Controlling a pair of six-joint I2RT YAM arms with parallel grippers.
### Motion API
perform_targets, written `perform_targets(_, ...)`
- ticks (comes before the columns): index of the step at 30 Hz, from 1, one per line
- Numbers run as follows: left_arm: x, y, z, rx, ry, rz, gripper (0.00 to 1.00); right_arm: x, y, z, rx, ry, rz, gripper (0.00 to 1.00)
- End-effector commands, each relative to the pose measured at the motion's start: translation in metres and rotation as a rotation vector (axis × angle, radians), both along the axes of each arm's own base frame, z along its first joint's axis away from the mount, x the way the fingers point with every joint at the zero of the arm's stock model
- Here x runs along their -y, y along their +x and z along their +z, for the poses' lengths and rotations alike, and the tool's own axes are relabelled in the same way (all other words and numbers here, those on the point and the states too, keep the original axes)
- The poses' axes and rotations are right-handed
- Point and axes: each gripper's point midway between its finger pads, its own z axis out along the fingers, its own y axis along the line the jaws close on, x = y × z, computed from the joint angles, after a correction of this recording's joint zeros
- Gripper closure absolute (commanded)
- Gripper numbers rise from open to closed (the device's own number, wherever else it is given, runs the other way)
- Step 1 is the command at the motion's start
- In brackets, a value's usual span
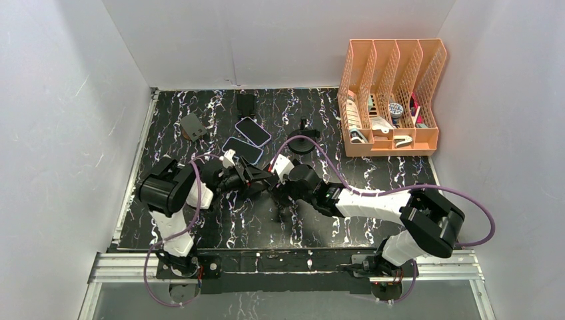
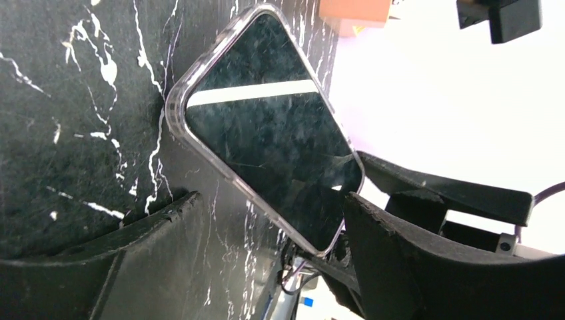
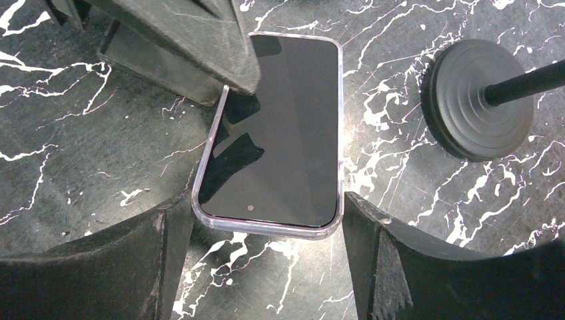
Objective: Place the phone on the phone stand
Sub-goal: Pick up the phone at the center of the board.
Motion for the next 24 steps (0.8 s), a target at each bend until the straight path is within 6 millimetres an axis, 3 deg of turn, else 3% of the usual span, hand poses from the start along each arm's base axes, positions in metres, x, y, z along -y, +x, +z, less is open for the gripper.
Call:
perform_targets(1,-0.005,0.001,-0.029,-0.085,0.013,0.093,0.27,-0.015,0.0,0.026,0.022,0.094,0.021,0.43)
perform_targets(7,-0.005,0.005,-0.028,-0.067,-0.015,0.124,0.33,-0.016,-0.003,0.024,0.013,0.091,0.03,0.43)
perform_targets(14,0.002,0.015,-0.02,-0.005,-0.016,0.097,0.59,-0.017,-0.005,0.024,0.01,0.094,0.039,0.43)
perform_targets(24,0.013,0.026,-0.013,0.08,-0.01,0.042,0.7,-0.009,-0.01,0.018,0.002,0.08,0.037,0.43)
